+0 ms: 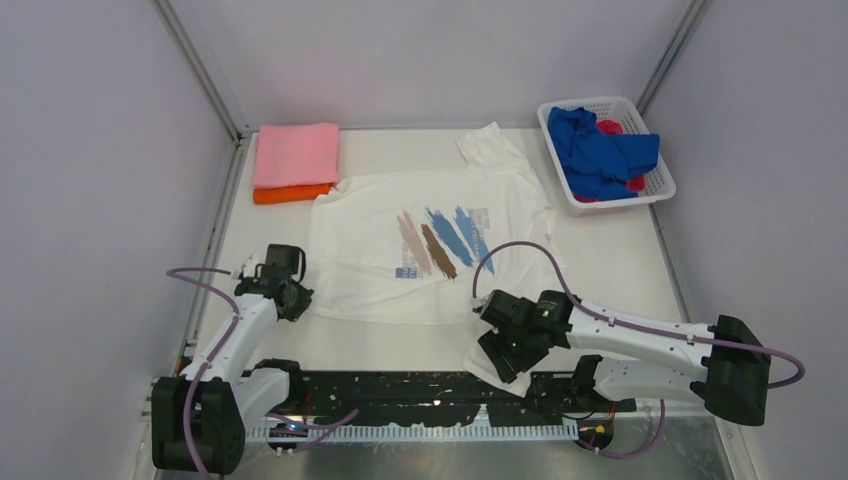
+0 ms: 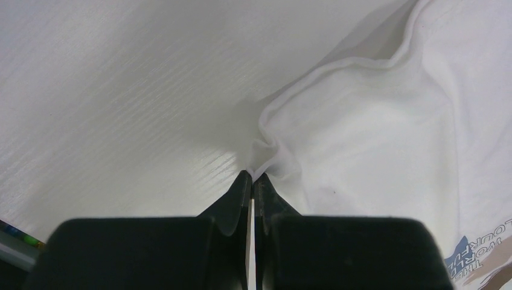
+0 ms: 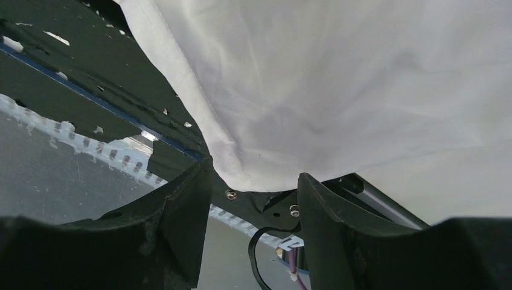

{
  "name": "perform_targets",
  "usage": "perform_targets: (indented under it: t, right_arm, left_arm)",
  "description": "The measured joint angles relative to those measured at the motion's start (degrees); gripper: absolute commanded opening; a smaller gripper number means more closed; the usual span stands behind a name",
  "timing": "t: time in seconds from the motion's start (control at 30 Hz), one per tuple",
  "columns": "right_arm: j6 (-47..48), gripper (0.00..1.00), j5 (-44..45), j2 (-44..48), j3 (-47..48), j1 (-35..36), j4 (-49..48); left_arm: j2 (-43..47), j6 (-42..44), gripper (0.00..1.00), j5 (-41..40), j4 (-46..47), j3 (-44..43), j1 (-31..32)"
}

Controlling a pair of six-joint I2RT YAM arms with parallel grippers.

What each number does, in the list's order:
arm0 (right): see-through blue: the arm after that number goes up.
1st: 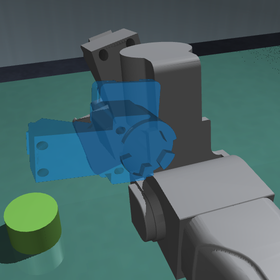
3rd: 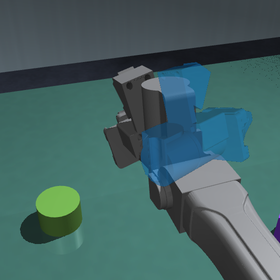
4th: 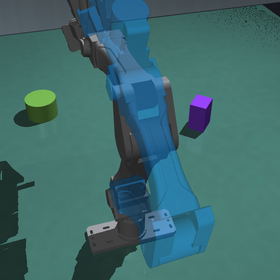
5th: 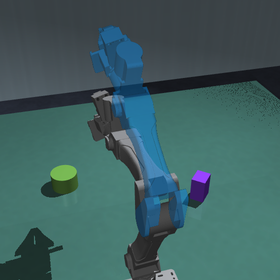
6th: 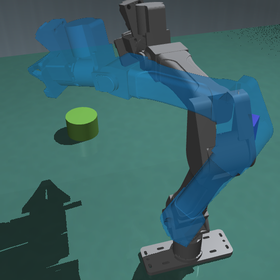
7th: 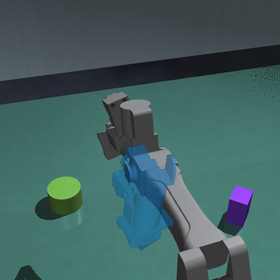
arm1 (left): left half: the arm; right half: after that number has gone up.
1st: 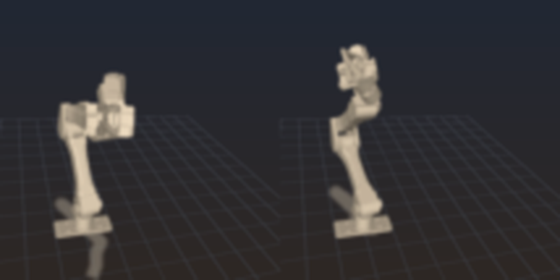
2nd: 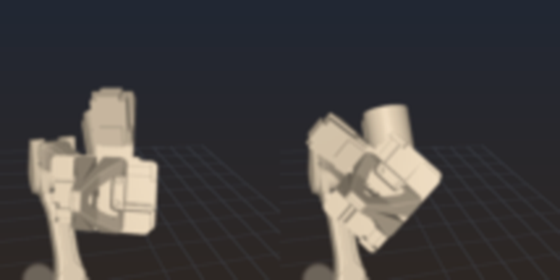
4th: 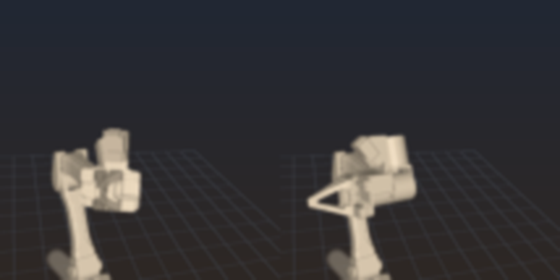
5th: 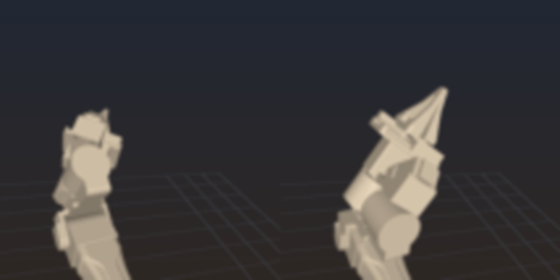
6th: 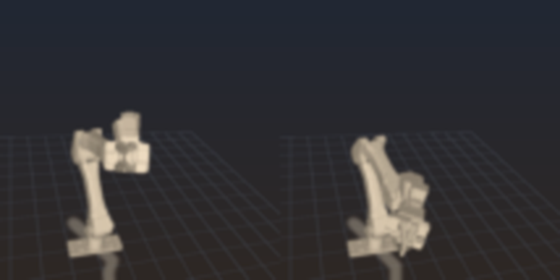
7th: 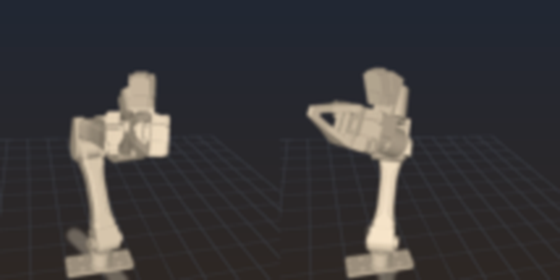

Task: Fold and stack the t-shirts
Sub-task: Grab the side of the flattened tshirt closest away from the robot with both arms

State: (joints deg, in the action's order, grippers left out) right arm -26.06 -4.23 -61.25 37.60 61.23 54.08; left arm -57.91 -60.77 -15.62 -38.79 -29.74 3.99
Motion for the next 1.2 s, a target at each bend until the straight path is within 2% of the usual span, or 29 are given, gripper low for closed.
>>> perform_targets:
  t: [0.47,0.53,0.6,0.63,0.7,0.83,0.97,1.2]
  right_arm:
    - [-0.66,0.53,-2.43,-8.5,-3.56,1.36,-6.08]
    - [-0.72,0.48,-2.38,-9.55,-3.54,1.36,-6.08]
    - [-0.79,0.39,-2.25,-10.8,-3.43,1.33,-5.97]
    - [-0.83,0.3,-1.95,-11.26,-3.23,1.33,-5.75]
    - [-1.09,0.18,-1.22,-12.17,-2.97,1.33,-5.27]
    - [-1.75,0.06,0.2,-12.72,-2.51,1.36,-4.42]
    - [-2.38,0.05,0.94,-11.41,-2.03,1.4,-2.89]
    - [-3.02,0.05,-3.04,-3.06,-1.7,2.16,0.28]
  left_arm:
    - [0.7,0.33,0.0,0.9,0.28,0.94,0.0]
    - [0.7,0.33,0.0,0.94,0.28,1.01,0.0]
    - [0.72,0.37,0.0,0.94,0.28,1.01,0.0]
    - [0.7,0.37,0.0,0.96,0.28,1.01,0.0]
    - [0.7,0.39,0.0,1.05,0.26,1.01,0.0]
    - [0.76,0.85,0.0,1.18,0.11,1.01,0.0]
    - [2.4,1.27,0.0,1.09,-1.9,0.98,0.0]
    - [12.15,1.25,0.0,0.61,-8.59,1.05,0.0]
